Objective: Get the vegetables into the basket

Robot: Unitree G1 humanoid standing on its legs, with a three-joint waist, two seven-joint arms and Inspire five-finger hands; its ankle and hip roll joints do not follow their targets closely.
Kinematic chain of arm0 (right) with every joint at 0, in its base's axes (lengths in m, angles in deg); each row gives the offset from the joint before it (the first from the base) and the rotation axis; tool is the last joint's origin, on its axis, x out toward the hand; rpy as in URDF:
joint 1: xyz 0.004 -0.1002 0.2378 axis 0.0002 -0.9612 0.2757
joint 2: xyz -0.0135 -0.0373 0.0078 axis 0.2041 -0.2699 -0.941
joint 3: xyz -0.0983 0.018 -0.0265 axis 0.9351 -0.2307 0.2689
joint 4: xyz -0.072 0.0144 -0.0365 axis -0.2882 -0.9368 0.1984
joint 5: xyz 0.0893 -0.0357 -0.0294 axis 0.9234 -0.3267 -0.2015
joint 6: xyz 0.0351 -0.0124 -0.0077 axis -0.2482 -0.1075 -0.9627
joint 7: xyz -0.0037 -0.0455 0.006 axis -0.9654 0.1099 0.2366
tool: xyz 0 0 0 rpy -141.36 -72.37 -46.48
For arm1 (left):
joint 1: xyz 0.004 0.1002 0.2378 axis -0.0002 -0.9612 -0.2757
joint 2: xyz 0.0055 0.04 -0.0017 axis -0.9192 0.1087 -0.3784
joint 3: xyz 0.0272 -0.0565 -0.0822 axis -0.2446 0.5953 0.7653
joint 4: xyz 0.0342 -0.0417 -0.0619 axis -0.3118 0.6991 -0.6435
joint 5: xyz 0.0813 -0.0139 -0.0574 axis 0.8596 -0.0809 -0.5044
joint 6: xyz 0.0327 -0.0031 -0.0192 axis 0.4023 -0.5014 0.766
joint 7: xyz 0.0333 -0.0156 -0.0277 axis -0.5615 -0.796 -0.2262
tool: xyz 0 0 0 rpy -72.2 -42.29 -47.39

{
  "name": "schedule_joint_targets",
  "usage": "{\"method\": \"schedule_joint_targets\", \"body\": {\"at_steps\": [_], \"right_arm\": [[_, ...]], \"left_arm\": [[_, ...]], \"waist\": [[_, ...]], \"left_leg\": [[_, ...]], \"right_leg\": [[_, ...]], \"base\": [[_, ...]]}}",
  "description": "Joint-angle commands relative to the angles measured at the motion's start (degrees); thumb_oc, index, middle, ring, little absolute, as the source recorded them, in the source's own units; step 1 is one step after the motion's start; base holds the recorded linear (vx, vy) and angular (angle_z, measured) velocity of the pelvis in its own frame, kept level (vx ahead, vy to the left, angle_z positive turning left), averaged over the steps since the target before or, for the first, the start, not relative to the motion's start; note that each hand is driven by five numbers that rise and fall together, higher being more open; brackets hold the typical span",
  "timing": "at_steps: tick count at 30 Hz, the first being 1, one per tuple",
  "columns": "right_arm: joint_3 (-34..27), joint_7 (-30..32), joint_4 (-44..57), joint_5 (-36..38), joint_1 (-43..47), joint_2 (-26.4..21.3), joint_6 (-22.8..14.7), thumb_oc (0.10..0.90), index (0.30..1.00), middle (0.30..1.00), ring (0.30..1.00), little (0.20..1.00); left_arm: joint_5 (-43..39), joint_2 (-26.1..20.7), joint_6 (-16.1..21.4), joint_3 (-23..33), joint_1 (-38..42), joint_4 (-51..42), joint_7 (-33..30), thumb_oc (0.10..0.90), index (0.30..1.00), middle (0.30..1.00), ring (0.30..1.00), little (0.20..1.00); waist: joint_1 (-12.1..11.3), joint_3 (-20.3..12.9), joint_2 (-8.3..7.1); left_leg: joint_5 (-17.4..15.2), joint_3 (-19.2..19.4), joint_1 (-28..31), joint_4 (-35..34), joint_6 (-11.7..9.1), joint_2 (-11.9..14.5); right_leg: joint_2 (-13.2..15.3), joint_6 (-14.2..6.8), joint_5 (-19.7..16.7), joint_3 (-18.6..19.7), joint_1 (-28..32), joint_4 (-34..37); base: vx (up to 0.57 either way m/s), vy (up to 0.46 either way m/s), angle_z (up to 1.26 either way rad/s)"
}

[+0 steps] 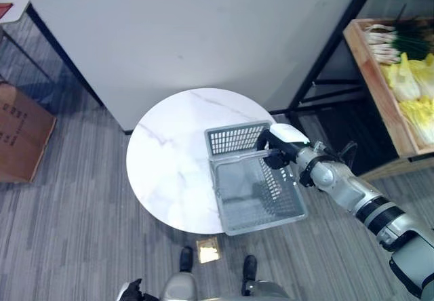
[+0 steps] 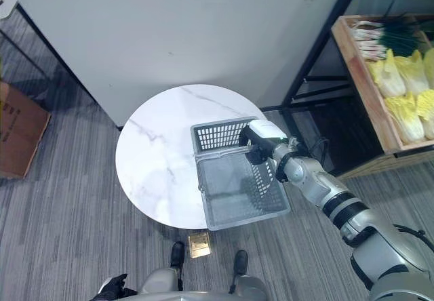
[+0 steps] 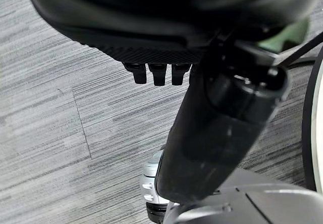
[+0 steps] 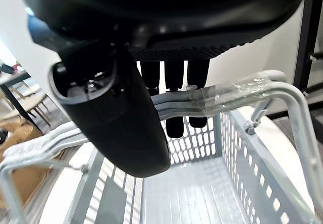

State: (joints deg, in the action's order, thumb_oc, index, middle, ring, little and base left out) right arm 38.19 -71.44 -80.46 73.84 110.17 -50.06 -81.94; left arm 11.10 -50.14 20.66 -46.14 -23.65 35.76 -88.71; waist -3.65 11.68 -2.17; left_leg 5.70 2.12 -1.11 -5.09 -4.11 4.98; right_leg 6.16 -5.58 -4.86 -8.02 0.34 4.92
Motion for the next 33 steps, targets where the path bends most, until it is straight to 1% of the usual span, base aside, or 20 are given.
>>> {"method": "schedule_joint_targets", "body": {"at_steps": [1,5,7,8,11,14,15,17,18,19,22,23,24,27,28,29,30,31,32,33], "right_arm": [[-7.6,2.9,5.3,4.0,5.9,-1.8,-6.0,0.4,0.3,0.3,0.3,0.3],[-11.1,1.1,12.8,5.9,1.1,-6.1,-7.8,0.4,0.3,0.3,0.3,0.3],[-11.9,0.9,13.8,6.0,0.1,-6.7,-7.9,0.4,0.3,0.3,0.3,0.3],[-12.4,0.1,15.1,6.3,-1.2,-7.9,-8.2,0.4,0.3,0.3,0.3,0.3],[-13.1,0.2,15.0,5.9,-2.2,-8.8,-8.4,0.4,0.3,0.3,0.3,0.3],[-15.3,1.0,15.4,6.3,-4.3,-9.3,-8.7,0.4,0.3,0.3,0.3,0.3],[-17.4,1.3,15.7,6.3,-6.4,-9.4,-8.6,0.4,0.3,0.3,0.3,0.3],[-18.8,1.6,15.7,6.3,-7.7,-9.4,-8.5,0.4,0.3,0.3,0.3,0.3],[-21.8,2.8,15.5,6.0,-10.7,-8.6,-8.5,0.4,0.3,0.3,0.3,0.3],[-22.1,2.7,15.6,6.0,-10.9,-8.6,-8.5,0.4,0.3,0.3,0.3,0.3],[-26.8,4.6,16.4,4.2,-15.7,-7.7,-8.5,0.4,0.3,0.3,0.3,0.3],[-28.3,5.4,16.4,3.3,-17.2,-7.4,-8.4,0.4,0.3,0.3,0.3,0.3],[-30.3,6.0,16.9,2.6,-19.2,-7.0,-8.3,0.4,0.3,0.3,0.3,0.3],[-32.6,7.5,16.7,0.6,-21.0,-6.5,-7.6,0.4,0.3,0.3,0.3,0.3],[-35.0,9.2,16.7,-0.2,-23.4,-5.7,-7.4,0.4,0.3,0.3,0.3,0.3],[-35.1,9.2,16.8,-0.2,-23.5,-5.7,-7.4,0.4,0.3,0.3,0.3,0.3],[-35.5,9.5,16.8,-0.4,-23.8,-5.7,-7.5,0.4,0.3,0.3,0.3,0.3],[-35.5,9.5,16.8,-0.4,-23.8,-5.7,-7.5,0.4,0.3,0.3,0.3,0.3],[-36.3,10.3,16.7,-1.5,-25.1,-5.8,-7.6,0.4,0.3,0.3,0.3,0.3],[-36.3,10.4,16.5,-2.3,-25.3,-5.9,-7.5,0.4,0.3,0.3,0.3,0.3]], "left_arm": [[2.5,-0.5,0.1,-1.6,-0.6,3.5,0.5,0.9,1.0,1.0,1.0,1.0],[3.9,-0.6,0.1,-0.3,-1.5,3.7,0.9,0.9,1.0,1.0,1.0,1.0],[4.1,-0.6,0.1,-0.3,-1.7,3.7,1.0,0.9,1.0,1.0,1.0,1.0],[4.3,-0.5,0.1,-0.1,-2.0,3.6,1.3,0.9,1.0,1.0,1.0,1.0],[4.5,-0.4,0.2,0.0,-2.2,3.2,1.4,0.9,1.0,1.0,1.0,1.0],[4.0,-0.4,0.4,0.3,-1.6,2.6,1.1,0.9,1.0,1.0,1.0,1.0],[3.6,-0.4,0.4,0.8,-1.5,2.5,1.1,0.9,1.0,1.0,1.0,1.0],[3.6,-0.5,0.5,1.0,-1.6,2.5,1.1,0.9,1.0,1.0,1.0,1.0],[4.5,-0.4,0.5,1.4,-1.7,2.6,0.4,0.9,1.0,1.0,1.0,1.0],[4.5,-0.4,0.5,1.3,-1.7,2.6,0.4,0.9,1.0,1.0,1.0,1.0],[6.1,-0.7,0.6,1.2,-1.3,2.6,-0.5,0.9,1.0,1.0,1.0,1.0],[6.7,-0.7,0.7,1.2,-1.2,2.4,-0.8,0.9,1.0,1.0,1.0,1.0],[7.1,-1.0,0.8,1.1,-1.0,2.3,-1.0,0.9,1.0,1.0,1.0,1.0],[7.3,-1.5,1.0,1.0,-0.2,1.5,-1.5,0.9,1.0,1.0,1.0,1.0],[9.2,-3.0,1.3,0.0,0.8,-0.6,-2.8,0.9,1.0,1.0,1.0,1.0],[9.2,-3.0,1.2,-0.1,0.8,-0.6,-2.8,0.9,1.0,1.0,1.0,1.0],[9.7,-3.2,1.1,-0.2,0.9,-1.1,-3.1,0.9,1.0,1.0,1.0,1.0],[9.7,-3.3,1.1,-0.2,0.9,-1.1,-3.1,0.9,1.0,1.0,1.0,1.0],[10.0,-3.7,0.9,0.3,0.5,-1.9,-3.7,0.9,1.0,1.0,1.0,1.0],[10.1,-4.0,0.8,0.7,0.3,-2.1,-3.9,0.9,1.0,1.0,1.0,1.0]], "waist": [[0.1,-5.1,-1.66],[0.7,-5.6,-1.57],[0.7,-5.6,-1.57],[0.9,-5.8,-1.59],[1.1,-5.5,-1.74],[1.2,-3.9,-2.41],[1.4,-3.4,-2.52],[1.4,-3.3,-2.53],[2.0,-3.1,-2.51],[1.9,-3.2,-2.57],[2.7,-2.6,-2.93],[3.3,-2.4,-3.03],[3.6,-2.0,-3.35],[4.7,-1.1,-3.89],[4.8,-0.1,-2.99],[4.8,-0.2,-3.11],[4.7,-0.2,-2.72],[4.7,-0.2,-2.74],[4.1,-0.4,-2.03],[3.6,-0.4,-1.86]], "left_leg": [[-3.6,-0.2,1.7,0.1,-1.9,2.8],[-4.0,0.3,2.6,0.1,-1.8,2.7],[-4.1,0.4,2.9,0.1,-1.7,2.7],[-4.4,0.7,3.5,0.1,-1.6,2.7],[-4.3,1.2,4.2,0.5,-1.3,2.6],[-6.0,0.6,1.0,5.7,-1.0,1.8],[-6.8,0.9,-0.2,7.4,-0.6,1.2],[-7.2,1.1,-0.4,7.7,-0.3,0.9],[-7.9,1.7,-0.5,8.3,0.3,0.1],[-8.0,1.7,-0.5,8.4,0.4,0.1],[-9.0,2.8,-0.5,9.1,1.5,-1.1],[-9.2,3.2,-0.3,9.1,1.9,-1.5],[-9.3,3.9,-0.1,8.8,2.3,-2.2],[-9.2,5.6,-0.3,8.4,3.0,-3.4],[-8.3,8.2,-1.2,7.7,3.2,-2.2],[-8.1,8.2,-1.4,7.7,3.2,-2.3],[-7.7,9.1,-1.7,7.4,3.2,-1.8],[-7.7,9.1,-1.8,7.4,3.3,-1.8],[-6.8,11.1,-2.5,6.8,3.2,-0.8],[-6.2,12.3,-2.7,6.5,3.3,-0.5]], "right_leg": [[4.5,-4.4,-3.1,1.1,-2.4,0.1],[4.5,-4.5,-3.0,1.4,-1.9,0.1],[4.5,-4.5,-3.0,1.5,-1.7,0.1],[4.6,-4.6,-2.8,1.7,-1.4,0.1],[4.8,-4.5,-2.8,1.9,-1.1,0.1],[5.6,-4.4,-3.5,2.3,-1.3,0.1],[6.2,-4.6,-3.9,2.4,-1.9,-0.1],[6.5,-4.8,-4.2,2.6,-2.2,-0.3],[7.3,-5.4,-4.9,2.9,-3.0,-1.0],[7.3,-5.4,-4.9,2.9,-3.1,-1.0],[8.6,-6.2,-5.7,4.5,-4.9,-3.3],[9.0,-6.6,-6.6,4.9,-5.6,-3.8],[9.5,-7.2,-8.3,5.7,-6.5,-4.2],[10.5,-8.5,-13.8,8.0,-8.8,-3.8],[10.5,-7.9,-11.7,4.5,-9.7,-5.0],[10.6,-7.9,-11.8,4.5,-9.9,-5.0],[10.8,-7.7,-10.4,2.2,-9.7,-6.0],[10.8,-7.7,-10.4,2.3,-9.8,-6.0],[10.9,-6.7,-7.0,-1.9,-8.7,-9.0],[11.1,-6.7,-5.8,-3.4,-7.9,-10.7]], "base": [[0.03,0.02,-0.09],[0.03,0.014,-0.06],[0.03,0.011,-0.09],[0.03,0.013,-0.09],[0.01,0.015,-0.09],[-0.07,0.034,-0.05],[-0.06,0.068,-0.04],[-0.04,0.123,-0.03],[-0.03,0.152,-0.07],[-0.03,0.159,-0.1],[-0.04,0.152,-0.17],[-0.07,0.19,-0.34],[-0.08,0.195,-0.35],[-0.18,0.154,-0.38],[-0.28,0.116,-0.55],[-0.3,0.119,-0.71],[-0.08,0.026,-0.86],[-0.2,0.099,-0.8],[-0.19,0.104,-0.57],[-0.26,0.139,-0.64]]}}
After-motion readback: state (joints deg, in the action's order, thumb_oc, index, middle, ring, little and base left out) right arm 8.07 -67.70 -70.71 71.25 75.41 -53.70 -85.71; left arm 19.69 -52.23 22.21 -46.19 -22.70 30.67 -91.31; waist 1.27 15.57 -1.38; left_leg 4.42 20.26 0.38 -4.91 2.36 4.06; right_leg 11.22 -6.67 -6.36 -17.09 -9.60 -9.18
